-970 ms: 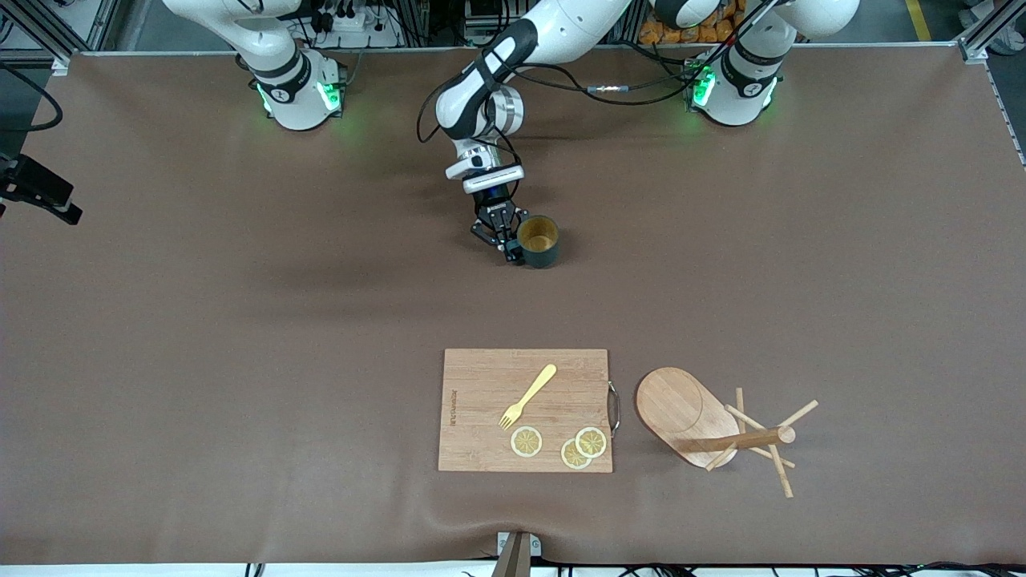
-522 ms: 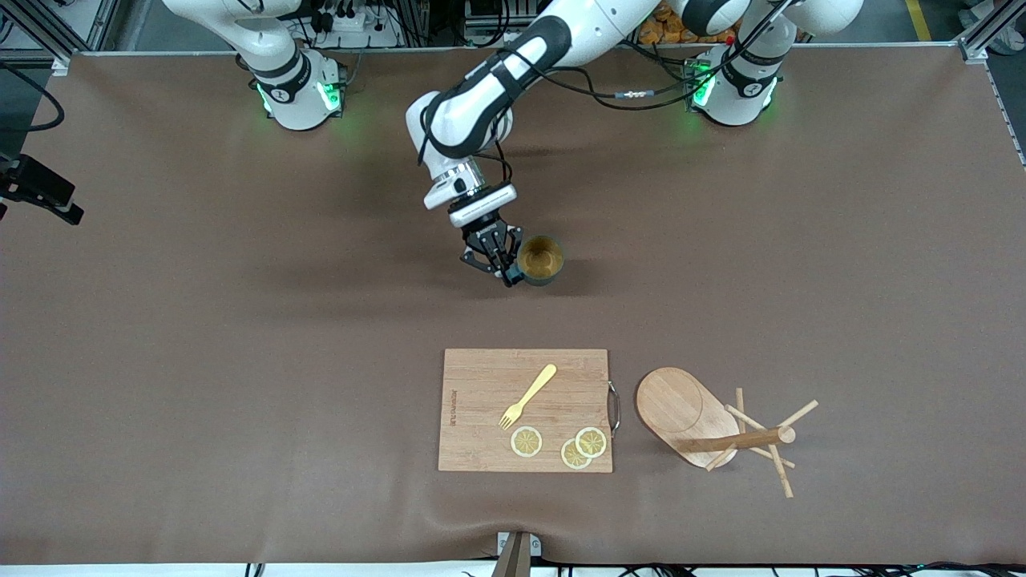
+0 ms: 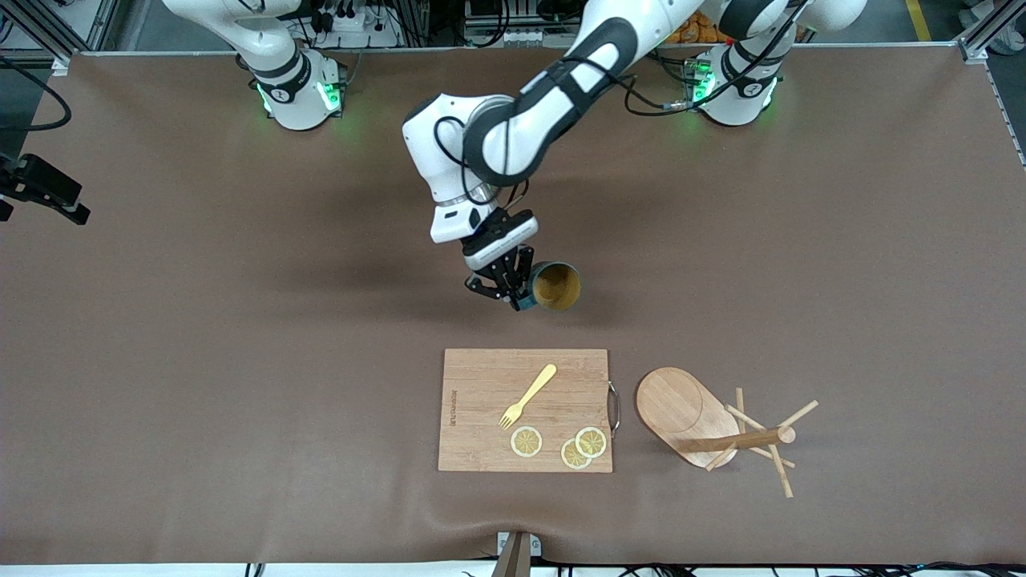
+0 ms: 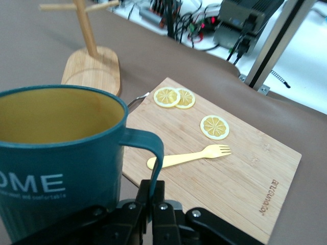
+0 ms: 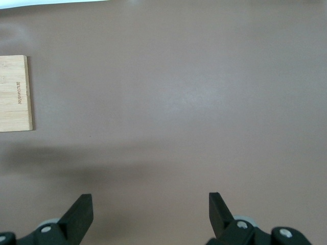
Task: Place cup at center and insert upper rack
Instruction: 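Lift the mug with the left gripper and carry it to the mug tree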
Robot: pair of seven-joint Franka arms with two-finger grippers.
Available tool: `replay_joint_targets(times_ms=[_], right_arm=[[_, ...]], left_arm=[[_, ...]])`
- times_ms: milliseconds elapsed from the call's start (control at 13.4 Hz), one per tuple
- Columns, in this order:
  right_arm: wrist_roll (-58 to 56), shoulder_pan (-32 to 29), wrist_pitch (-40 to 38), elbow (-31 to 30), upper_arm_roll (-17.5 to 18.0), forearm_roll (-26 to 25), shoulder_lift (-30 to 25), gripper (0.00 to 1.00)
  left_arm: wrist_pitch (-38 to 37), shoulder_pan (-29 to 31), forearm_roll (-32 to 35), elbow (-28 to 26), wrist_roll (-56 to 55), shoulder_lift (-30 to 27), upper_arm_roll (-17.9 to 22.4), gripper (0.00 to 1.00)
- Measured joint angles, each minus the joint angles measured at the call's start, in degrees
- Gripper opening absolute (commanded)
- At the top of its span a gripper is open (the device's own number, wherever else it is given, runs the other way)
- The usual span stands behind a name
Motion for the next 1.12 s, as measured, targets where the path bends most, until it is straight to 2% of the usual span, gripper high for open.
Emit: replay_joint_targets(times_ms=[224, 522, 672, 896, 1119], right_arm=[[0.05, 0.01, 0.00, 0.01, 0.05, 0.00, 0.00, 1.00], [0.12, 0.02, -0.01, 0.05, 0.03, 0.00, 0.00, 1.00], [0.16, 0.02, -0.02, 0.05, 0.01, 0.00, 0.00, 1.00], [0.18, 0.02, -0.02, 0.05, -0.01, 0.00, 0.00, 1.00], [0.21, 0.02, -0.03, 0.05, -0.02, 0.00, 0.00, 1.00]], left_arm=[[3.30, 5.56, -12.16, 0.16, 5.65, -4.33, 0.08, 0.00], [10.20, 14.53, -28.02, 0.09, 6.79, -7.60, 0.17, 0.00], [16.02, 18.74, -32.18, -0.08, 7.64, -7.73, 0.12, 0.00], [25.55, 21.82, -36.17, -1.03, 8.75, -7.55, 0.09, 0.00], [29.22, 24.26, -42.41, -1.75, 10.72, -7.54, 0.20, 0.00]])
